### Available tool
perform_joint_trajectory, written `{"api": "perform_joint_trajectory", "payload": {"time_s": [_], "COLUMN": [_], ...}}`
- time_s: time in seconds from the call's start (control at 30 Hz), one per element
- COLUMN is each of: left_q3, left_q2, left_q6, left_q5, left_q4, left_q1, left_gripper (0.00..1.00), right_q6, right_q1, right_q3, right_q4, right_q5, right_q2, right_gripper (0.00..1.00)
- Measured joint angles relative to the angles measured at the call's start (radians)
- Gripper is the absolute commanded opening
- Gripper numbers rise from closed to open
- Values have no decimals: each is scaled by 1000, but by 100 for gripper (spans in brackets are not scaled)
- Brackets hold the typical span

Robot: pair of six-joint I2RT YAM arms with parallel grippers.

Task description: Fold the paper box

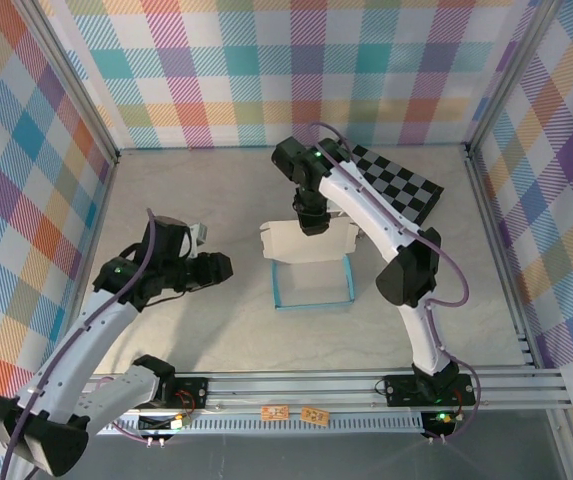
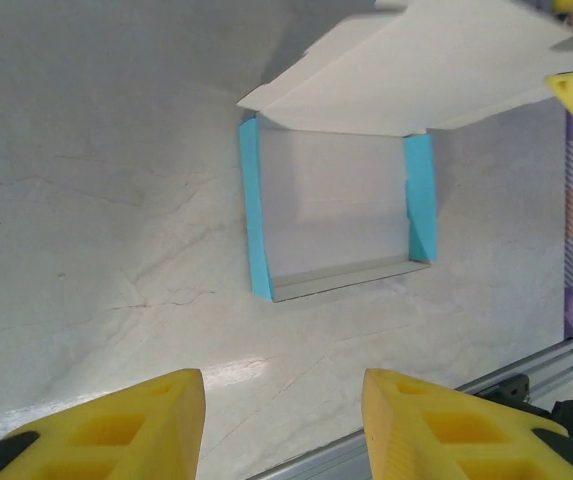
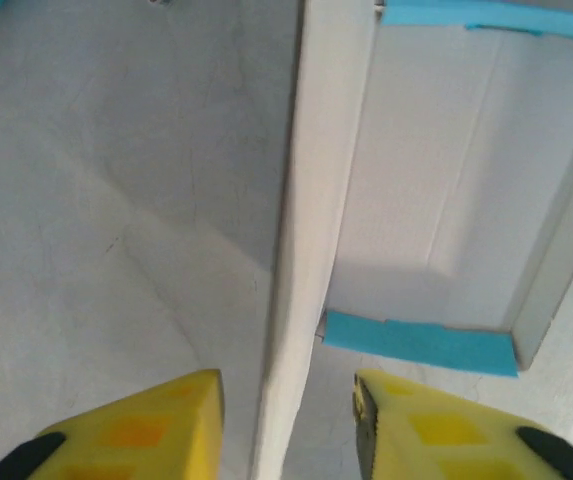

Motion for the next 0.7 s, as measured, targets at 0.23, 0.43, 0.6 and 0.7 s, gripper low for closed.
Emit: {"api": "perform_joint_trajectory", "payload": {"time_s": [0.23,0.43,0.6,0.7], "left_q3": [11,32,26,36], "left_q2": [137,254,337,436], "left_q6": [70,256,385,436], "left_q5": [-3,12,45,62], "left_q4": [80,166,275,334], "left_q1": [0,0,1,1], "left_gripper": [44,45,46,46], "right_q6": [-411,-1175,-1578,-1725], "right_q1": [-12,-286,-578,-595], "right_q3": [-243,-898,-1143,-1209], "right_q4": [173,723,839,893], "right_q5": [148,-178,-512,-657], "right_q2": [-232,-776,-882,-819], "right_gripper": [69,68,62,62]}}
